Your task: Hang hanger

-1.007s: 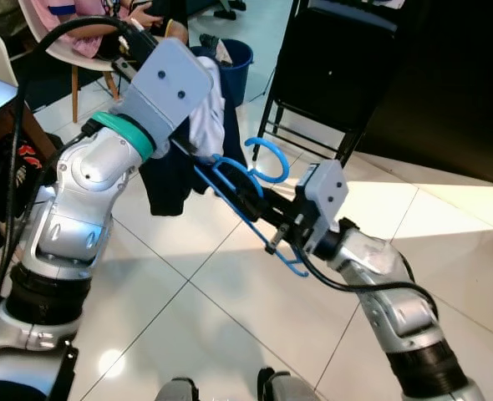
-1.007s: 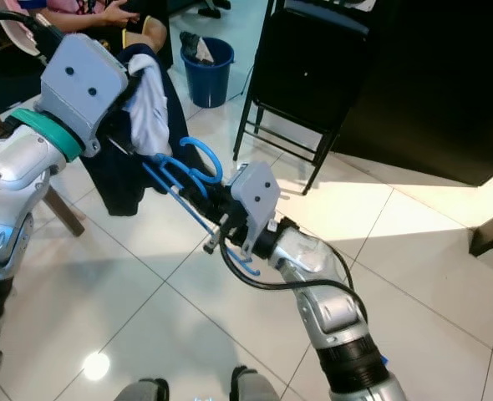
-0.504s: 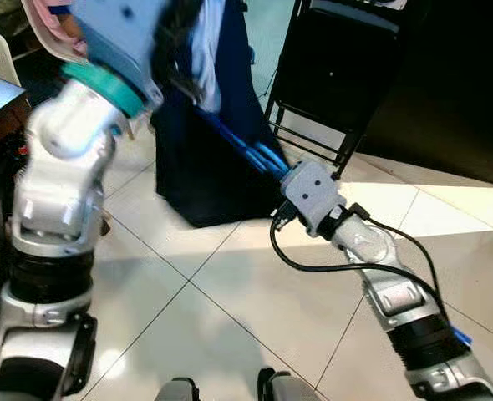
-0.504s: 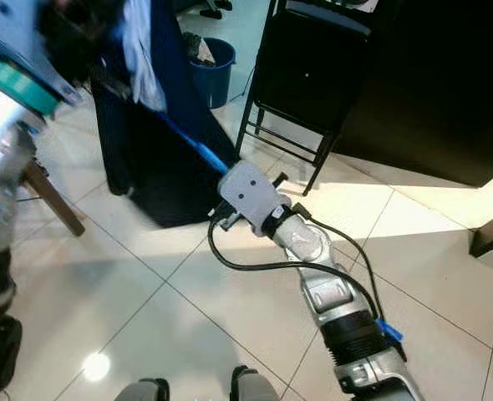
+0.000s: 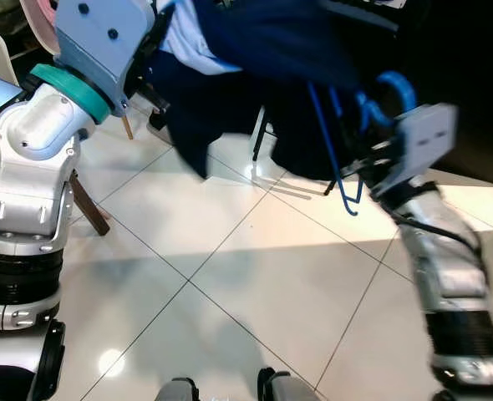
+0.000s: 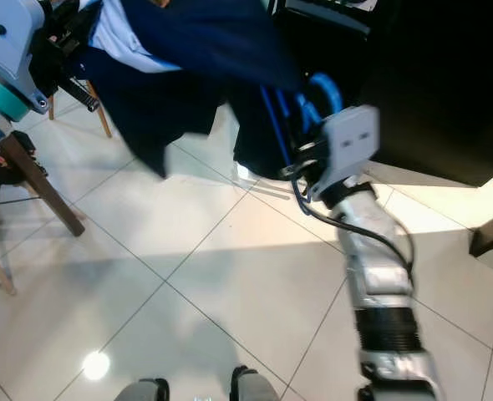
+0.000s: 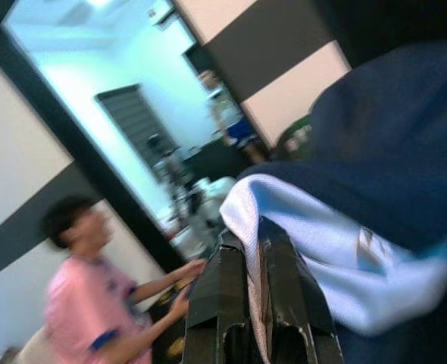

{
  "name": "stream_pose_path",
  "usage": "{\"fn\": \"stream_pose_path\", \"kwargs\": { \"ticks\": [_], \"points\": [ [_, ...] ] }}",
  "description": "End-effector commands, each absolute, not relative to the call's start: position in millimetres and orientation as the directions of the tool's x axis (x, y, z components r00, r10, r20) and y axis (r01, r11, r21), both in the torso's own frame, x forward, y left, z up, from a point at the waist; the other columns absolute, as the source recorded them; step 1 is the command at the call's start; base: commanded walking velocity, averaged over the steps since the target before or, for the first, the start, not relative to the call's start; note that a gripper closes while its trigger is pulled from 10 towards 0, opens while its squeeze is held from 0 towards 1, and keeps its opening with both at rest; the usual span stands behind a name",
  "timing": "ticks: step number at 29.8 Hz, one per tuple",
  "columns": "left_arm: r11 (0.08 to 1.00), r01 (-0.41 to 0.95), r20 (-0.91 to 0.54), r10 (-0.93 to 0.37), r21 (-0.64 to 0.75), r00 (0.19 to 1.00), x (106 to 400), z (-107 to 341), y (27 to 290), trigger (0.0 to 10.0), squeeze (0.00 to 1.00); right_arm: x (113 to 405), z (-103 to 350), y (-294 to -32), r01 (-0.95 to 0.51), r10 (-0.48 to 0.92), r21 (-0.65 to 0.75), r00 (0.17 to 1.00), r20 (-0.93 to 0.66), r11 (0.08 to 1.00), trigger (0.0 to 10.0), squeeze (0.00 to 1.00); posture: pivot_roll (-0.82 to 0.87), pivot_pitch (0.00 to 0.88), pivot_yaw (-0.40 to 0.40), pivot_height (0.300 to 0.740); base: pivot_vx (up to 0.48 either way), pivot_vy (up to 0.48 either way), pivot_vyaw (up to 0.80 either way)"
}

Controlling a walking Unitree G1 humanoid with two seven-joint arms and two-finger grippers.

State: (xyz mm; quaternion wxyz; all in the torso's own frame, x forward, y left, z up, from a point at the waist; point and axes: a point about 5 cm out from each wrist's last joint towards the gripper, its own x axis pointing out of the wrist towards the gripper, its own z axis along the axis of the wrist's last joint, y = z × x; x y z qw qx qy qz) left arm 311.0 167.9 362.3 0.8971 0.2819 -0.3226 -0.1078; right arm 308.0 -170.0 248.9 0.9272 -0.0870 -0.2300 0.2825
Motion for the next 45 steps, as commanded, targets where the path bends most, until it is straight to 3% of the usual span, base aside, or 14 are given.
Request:
{"fn": "stream_pose_path", "kwargs": {
  "ticks": [1, 2, 4, 5, 6, 14, 18, 30, 31, 38, 45],
  "points": [
    [0.820, -0.015, 0.536, -0.360, 0.572, 0.764, 311, 367, 170, 10.0, 0.00, 294, 239, -156, -0.633, 0.713, -0.330, 0.644, 0.277, 0.700, 10.0, 0.00, 0.04, 0.081, 0.032, 0.740, 0.000, 0.000, 0.00],
    [0.820, -0.015, 0.536, -0.360, 0.572, 0.764, 311, 367, 170, 10.0, 0.00, 294, 239, -156, -0.633, 0.713, -0.330, 0.644, 0.277, 0.700, 10.0, 0.00, 0.04, 0.081, 0.032, 0.740, 0.000, 0.000, 0.00],
    [0.831, 0.023, 0.532, -0.377, 0.556, 0.758, 313, 366, 167, 10.0, 0.00, 276, 218, -143, -0.764, 0.839, -0.367, 0.535, 0.102, 0.532, 10.0, 0.00, 0.03, 0.081, 0.034, 0.740, 0.000, 0.000, 0.00],
    [0.831, 0.023, 0.532, -0.377, 0.556, 0.758, 313, 366, 167, 10.0, 0.00, 276, 218, -143, -0.764, 0.839, -0.367, 0.535, 0.102, 0.532, 10.0, 0.00, 0.03, 0.081, 0.034, 0.740, 0.000, 0.000, 0.00],
    [0.845, 0.067, 0.538, -0.397, 0.531, 0.744, 313, 367, 163, 10.0, 0.00, 268, 201, -135, -0.821, 0.881, -0.363, 0.474, -0.001, 0.441, 10.0, 0.00, 0.03, 0.081, 0.033, 0.740, 0.000, 0.000, 0.00],
    [0.796, 0.362, 0.505, -0.593, 0.485, 0.628, 296, 368, 139, 10.0, 0.00, 275, 175, -123, -0.808, 0.860, -0.398, 0.503, -0.081, 0.435, 10.0, 0.00, 0.03, 0.085, 0.038, 0.740, 0.000, 0.000, 0.00],
    [0.753, 0.428, 0.457, -0.649, 0.500, 0.608, 293, 362, 134, 10.0, 0.00, 286, 188, -124, -0.749, 0.818, -0.405, 0.575, -0.004, 0.524, 10.0, 0.00, 0.04, 0.089, 0.038, 0.740, 0.000, 0.000, 0.00],
    [0.772, 0.374, 0.428, -0.608, 0.514, 0.669, 293, 354, 145, 10.0, 0.00, 305, 219, -173, -0.546, 0.651, -0.464, 0.754, 0.092, 0.698, 10.0, 0.00, 0.04, 0.100, 0.029, 0.740, 0.000, 0.000, 0.00],
    [0.801, 0.269, 0.418, -0.528, 0.535, 0.740, 303, 351, 153, 10.0, 0.00, 305, 224, -183, -0.533, 0.646, -0.495, 0.759, 0.077, 0.686, 10.0, 0.00, 0.04, 0.101, 0.027, 0.740, 0.000, 0.000, 0.00],
    [0.865, 0.013, 0.476, -0.288, 0.502, 0.831, 321, 356, 176, 10.0, 0.00, 286, 231, -198, -0.643, 0.733, -0.515, 0.679, -0.039, 0.567, 10.0, 0.00, 0.04, 0.105, 0.029, 0.740, 0.000, 0.000, 0.00],
    [0.890, 0.021, 0.480, -0.266, 0.456, 0.836, 325, 357, 178, 10.0, 0.00, 271, 249, -189, -0.701, 0.806, -0.499, 0.592, -0.008, 0.510, 10.0, 0.00, 0.02, 0.106, 0.037, 0.740, 0.000, 0.000, 0.00]
  ]
}}
